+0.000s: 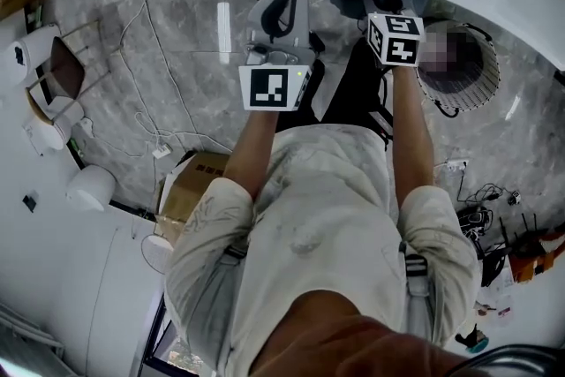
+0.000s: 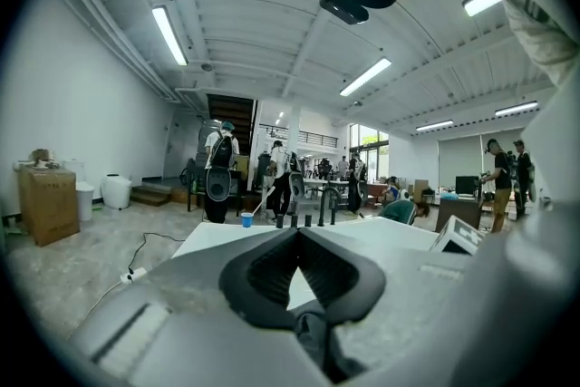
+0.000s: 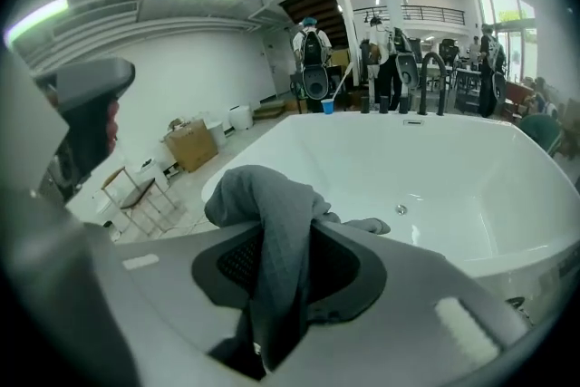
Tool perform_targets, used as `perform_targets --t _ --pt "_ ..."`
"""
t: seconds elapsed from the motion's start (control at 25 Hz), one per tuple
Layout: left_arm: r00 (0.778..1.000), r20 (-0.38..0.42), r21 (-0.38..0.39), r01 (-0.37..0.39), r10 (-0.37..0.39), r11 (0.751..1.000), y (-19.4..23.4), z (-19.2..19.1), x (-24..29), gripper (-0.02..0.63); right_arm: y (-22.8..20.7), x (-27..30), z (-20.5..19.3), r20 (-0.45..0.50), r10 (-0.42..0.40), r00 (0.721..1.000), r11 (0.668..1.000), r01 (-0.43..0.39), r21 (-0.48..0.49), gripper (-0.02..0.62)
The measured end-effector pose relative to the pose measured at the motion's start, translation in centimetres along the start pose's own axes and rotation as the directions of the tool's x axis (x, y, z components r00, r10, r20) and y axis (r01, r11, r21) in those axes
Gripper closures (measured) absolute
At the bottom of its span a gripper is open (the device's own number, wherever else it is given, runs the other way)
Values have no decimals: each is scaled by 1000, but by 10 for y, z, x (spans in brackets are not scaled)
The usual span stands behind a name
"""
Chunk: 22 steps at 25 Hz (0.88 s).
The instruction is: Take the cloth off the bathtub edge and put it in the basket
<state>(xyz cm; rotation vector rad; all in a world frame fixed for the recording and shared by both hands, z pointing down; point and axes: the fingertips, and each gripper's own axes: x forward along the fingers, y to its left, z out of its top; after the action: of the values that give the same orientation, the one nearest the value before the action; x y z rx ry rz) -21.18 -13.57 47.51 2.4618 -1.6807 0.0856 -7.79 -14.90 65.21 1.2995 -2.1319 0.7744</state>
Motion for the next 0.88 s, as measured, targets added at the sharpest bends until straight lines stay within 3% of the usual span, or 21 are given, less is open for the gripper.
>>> perform_targets --t 0.24,0.48,0.68,0.88 --pt "999 29 18 -17 17 1000 0 27 -1 606 -3 -45 44 135 8 991 992 -25 126 483" --pt "997 68 41 -30 27 999 -15 65 -4 606 -13 -118 109 306 -38 951 996 10 91 485" --pt "993 114 49 -28 22 998 -14 103 -11 606 -3 -175 168 452 -67 890 998 52 46 485" --pt "982 188 45 -34 25 998 -15 157 -21 606 10 -235 221 604 -105 790 991 137 -7 486"
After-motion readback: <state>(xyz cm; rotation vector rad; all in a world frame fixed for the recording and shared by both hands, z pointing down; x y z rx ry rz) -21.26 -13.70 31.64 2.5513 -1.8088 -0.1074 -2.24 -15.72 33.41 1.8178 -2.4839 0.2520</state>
